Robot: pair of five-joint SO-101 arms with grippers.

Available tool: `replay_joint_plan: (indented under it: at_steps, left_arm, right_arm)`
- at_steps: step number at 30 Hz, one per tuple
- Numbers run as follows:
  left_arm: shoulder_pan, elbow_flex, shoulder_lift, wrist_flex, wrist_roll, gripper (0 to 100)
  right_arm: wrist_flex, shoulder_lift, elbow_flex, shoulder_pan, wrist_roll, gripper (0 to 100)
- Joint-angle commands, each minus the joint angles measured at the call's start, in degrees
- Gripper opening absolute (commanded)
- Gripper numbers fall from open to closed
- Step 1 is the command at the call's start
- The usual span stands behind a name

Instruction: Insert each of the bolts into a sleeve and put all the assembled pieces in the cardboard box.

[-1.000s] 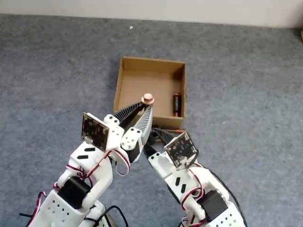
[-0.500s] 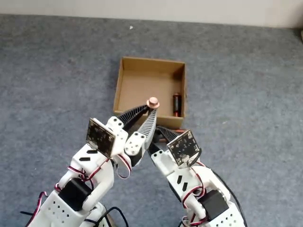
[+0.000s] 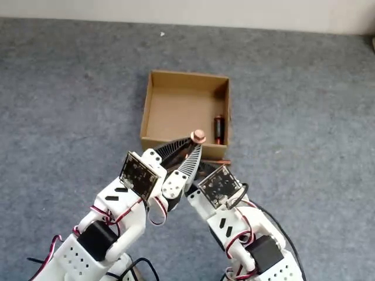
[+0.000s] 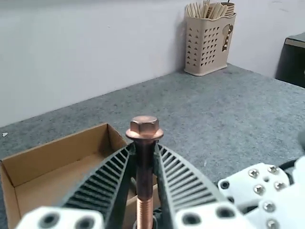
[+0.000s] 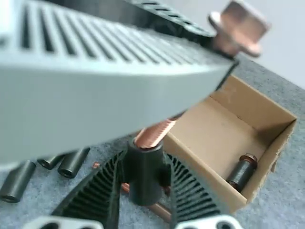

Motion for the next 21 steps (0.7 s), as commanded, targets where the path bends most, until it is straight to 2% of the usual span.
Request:
replay_joint_plan:
  at_steps: [1,4,13,18,21]
  left_arm:
    - [0.6,-0.6,-0.4,-1.1,-0.7,1]
    - [0.6,-0.5,-0.4,-1.1,-0.7,1]
    - [0.4,0.7,-0.4,-1.2,-0.7,1]
    - [-5.4,1.3,-0.3,-1.6,-0.5,1]
    - [-7.7,1.1,-0.1,-1.4,3.5,1]
  right_arm:
    - [-0.1,-1.0,-4.6,3.8,-3.1,0.5]
    - [0.0,-1.0,-5.9,6.5,-5.8,0.5]
    - [0.0,-1.0,-5.9,6.7,-5.9,0.5]
    - [2.1,-1.1,-6.5,6.6,-5.9,0.5]
    - [3.2,-1.1,-8.2,6.6,-5.9,0.5]
